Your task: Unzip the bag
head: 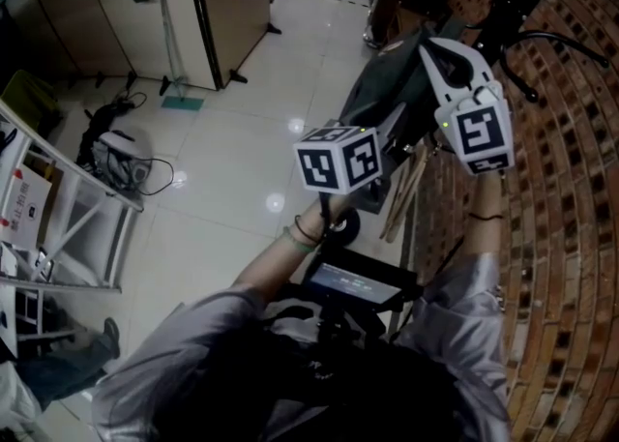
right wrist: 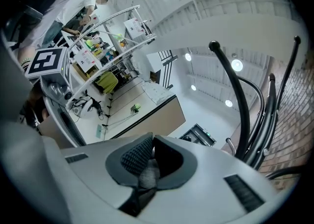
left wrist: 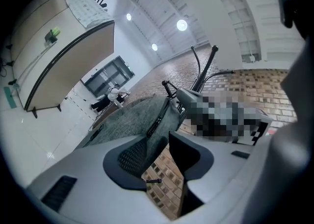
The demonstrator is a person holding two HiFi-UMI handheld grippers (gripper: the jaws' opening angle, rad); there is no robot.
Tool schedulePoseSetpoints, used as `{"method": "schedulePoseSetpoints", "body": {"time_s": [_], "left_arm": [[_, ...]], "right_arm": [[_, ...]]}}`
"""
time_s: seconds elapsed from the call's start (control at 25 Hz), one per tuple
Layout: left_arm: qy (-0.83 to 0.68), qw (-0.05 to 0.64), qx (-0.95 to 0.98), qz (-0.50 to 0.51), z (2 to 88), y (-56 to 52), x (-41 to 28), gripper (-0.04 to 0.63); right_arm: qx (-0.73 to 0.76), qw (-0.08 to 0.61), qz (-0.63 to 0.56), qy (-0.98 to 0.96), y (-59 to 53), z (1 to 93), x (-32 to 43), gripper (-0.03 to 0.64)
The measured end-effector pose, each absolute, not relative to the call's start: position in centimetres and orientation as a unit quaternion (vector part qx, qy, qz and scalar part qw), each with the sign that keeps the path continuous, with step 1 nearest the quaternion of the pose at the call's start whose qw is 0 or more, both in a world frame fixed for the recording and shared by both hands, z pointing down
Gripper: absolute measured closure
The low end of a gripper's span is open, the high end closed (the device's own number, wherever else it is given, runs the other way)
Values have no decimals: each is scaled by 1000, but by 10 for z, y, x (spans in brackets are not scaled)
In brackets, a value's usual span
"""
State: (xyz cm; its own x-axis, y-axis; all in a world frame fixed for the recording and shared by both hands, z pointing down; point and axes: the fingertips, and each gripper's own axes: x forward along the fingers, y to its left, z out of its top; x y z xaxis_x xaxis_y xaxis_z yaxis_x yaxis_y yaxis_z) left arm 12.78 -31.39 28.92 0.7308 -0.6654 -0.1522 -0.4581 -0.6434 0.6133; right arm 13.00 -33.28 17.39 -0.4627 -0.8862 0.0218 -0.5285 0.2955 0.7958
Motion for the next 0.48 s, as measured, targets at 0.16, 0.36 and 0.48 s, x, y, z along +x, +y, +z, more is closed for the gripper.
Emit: {"method": "schedulePoseSetpoints", "body": {"time_s": [0.16, 0.36, 0.48], "left_arm": [[-321, 278, 885, -191, 288, -316, 128, 459], [-317, 278, 885, -197, 282, -318, 129, 460], [-312, 278, 885, -205, 280, -317, 128, 459]], "right_arm": [[459, 228, -373, -774, -333, 175, 131, 589], [459, 210, -366, -782, -333, 174, 132, 591], [458, 204, -365, -784, -333, 174, 132, 591]]}}
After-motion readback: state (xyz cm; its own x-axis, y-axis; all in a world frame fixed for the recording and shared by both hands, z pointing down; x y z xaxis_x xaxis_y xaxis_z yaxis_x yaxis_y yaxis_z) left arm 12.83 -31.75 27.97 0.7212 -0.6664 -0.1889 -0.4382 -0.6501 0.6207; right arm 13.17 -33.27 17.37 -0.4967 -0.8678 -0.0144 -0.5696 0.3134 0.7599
